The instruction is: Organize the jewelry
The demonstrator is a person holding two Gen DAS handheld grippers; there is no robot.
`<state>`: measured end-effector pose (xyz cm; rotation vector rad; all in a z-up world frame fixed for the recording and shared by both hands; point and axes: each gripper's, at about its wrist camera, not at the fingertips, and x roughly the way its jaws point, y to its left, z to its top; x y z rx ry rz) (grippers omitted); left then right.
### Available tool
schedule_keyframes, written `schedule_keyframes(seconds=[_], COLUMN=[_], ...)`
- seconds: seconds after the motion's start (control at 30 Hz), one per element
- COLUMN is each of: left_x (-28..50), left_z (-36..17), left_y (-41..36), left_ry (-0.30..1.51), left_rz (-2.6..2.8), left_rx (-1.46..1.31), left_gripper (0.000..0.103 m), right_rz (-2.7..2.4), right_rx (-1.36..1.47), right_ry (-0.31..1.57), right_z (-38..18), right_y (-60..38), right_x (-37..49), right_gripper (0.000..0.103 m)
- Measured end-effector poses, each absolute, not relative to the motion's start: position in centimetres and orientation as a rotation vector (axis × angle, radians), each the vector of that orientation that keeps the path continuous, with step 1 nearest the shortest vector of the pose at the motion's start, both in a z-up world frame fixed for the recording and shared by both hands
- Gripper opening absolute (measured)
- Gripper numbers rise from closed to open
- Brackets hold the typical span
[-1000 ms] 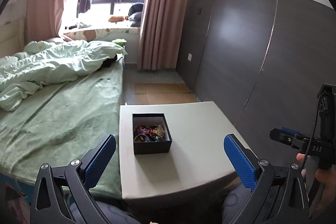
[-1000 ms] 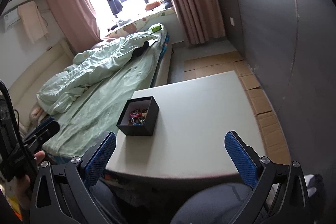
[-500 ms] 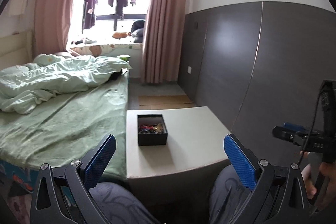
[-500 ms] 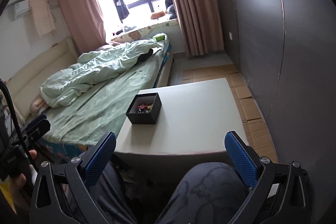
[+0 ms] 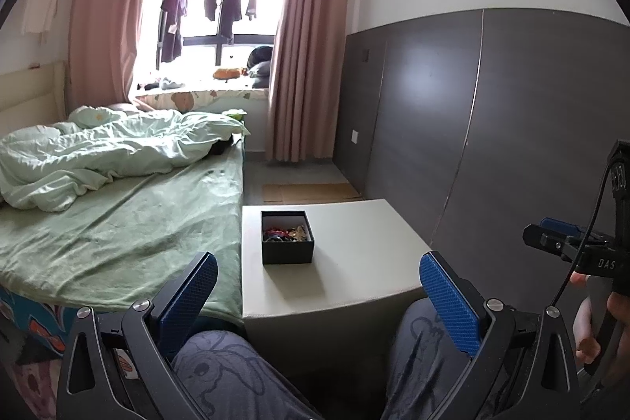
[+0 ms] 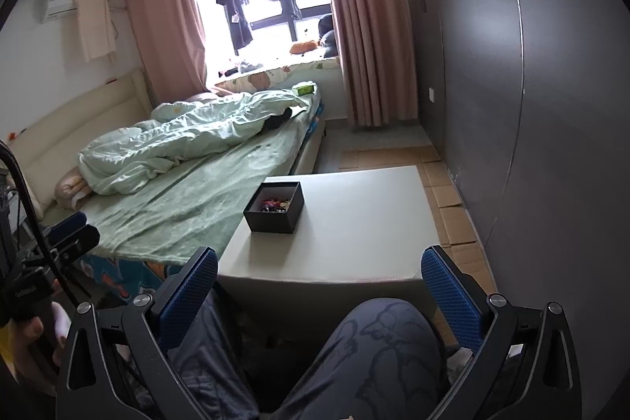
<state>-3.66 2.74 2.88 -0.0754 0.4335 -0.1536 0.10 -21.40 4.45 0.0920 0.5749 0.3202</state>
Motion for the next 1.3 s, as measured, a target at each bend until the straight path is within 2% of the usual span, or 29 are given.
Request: schedule_keyframes(seconds=[1.3], left_x=[-4.3], left_z=[4.0], left_y=[3.2], left_ry=[0.412], left_rz=[-0.152], left_rx=[-0.046], left_gripper=[0.103], right_rz=[0.294], right_rx=[0.111], right_ry=[0.613], right_z=[4.1], right_y=[-20.6], right_x=[0.3], right_gripper=[0.103])
